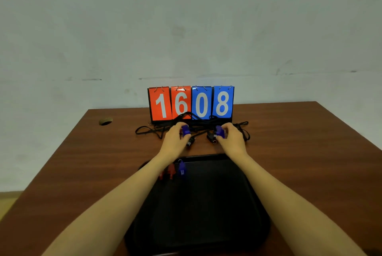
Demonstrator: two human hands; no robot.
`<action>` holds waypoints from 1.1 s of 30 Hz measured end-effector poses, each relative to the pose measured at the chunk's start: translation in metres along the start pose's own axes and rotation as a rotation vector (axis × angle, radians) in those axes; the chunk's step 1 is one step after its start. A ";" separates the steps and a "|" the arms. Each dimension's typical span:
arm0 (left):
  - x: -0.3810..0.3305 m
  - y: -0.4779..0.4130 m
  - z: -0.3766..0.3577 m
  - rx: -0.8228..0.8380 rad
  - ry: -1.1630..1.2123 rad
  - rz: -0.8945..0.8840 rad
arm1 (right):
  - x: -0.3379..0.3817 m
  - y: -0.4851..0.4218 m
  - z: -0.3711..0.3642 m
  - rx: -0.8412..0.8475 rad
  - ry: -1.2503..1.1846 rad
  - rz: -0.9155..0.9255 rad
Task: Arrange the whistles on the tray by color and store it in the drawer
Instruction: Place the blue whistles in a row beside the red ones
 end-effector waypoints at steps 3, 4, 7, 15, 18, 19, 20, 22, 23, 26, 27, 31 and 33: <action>-0.002 0.023 0.008 -0.002 0.057 0.048 | 0.015 0.023 0.004 0.011 -0.150 -0.008; -0.002 0.031 0.011 -0.005 0.075 0.059 | 0.020 0.030 0.005 0.026 -0.152 0.008; 0.002 0.053 0.015 0.004 0.108 0.078 | 0.030 0.048 0.001 0.099 -0.124 0.024; 0.009 0.105 -0.017 0.089 -0.016 0.099 | 0.003 0.088 -0.012 0.189 -0.341 -0.321; 0.016 0.121 -0.048 0.189 -0.086 0.101 | -0.002 0.098 -0.016 0.234 -0.281 -0.360; 0.020 0.125 -0.057 0.209 -0.107 0.113 | -0.004 0.101 -0.017 0.249 -0.270 -0.364; 0.025 0.127 -0.063 0.211 -0.130 0.128 | -0.005 0.104 -0.016 0.263 -0.250 -0.364; 0.031 0.130 -0.069 0.193 -0.182 0.145 | -0.007 0.109 -0.014 0.278 -0.211 -0.349; 0.033 0.131 -0.072 0.190 -0.218 0.141 | -0.009 0.111 -0.013 0.280 -0.202 -0.336; 0.034 0.134 -0.082 0.222 -0.349 0.073 | -0.016 0.118 -0.011 0.292 -0.198 -0.314; 0.033 0.134 -0.085 0.230 -0.392 0.046 | -0.019 0.120 -0.010 0.297 -0.193 -0.301; 0.029 0.133 -0.085 0.252 -0.544 -0.008 | -0.026 0.121 -0.004 0.256 -0.224 -0.276; 0.033 0.133 -0.083 0.293 -0.637 -0.001 | -0.028 0.121 -0.001 0.229 -0.236 -0.286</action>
Point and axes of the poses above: each hand's wrist, its own y-axis away from the middle knuckle, its own z-axis out of the back of the hand, x = y × z, the point moved 9 cm from there along -y, towards the middle knuckle, and after that the axes turned 7 degrees about z, right-handed, at the moved point
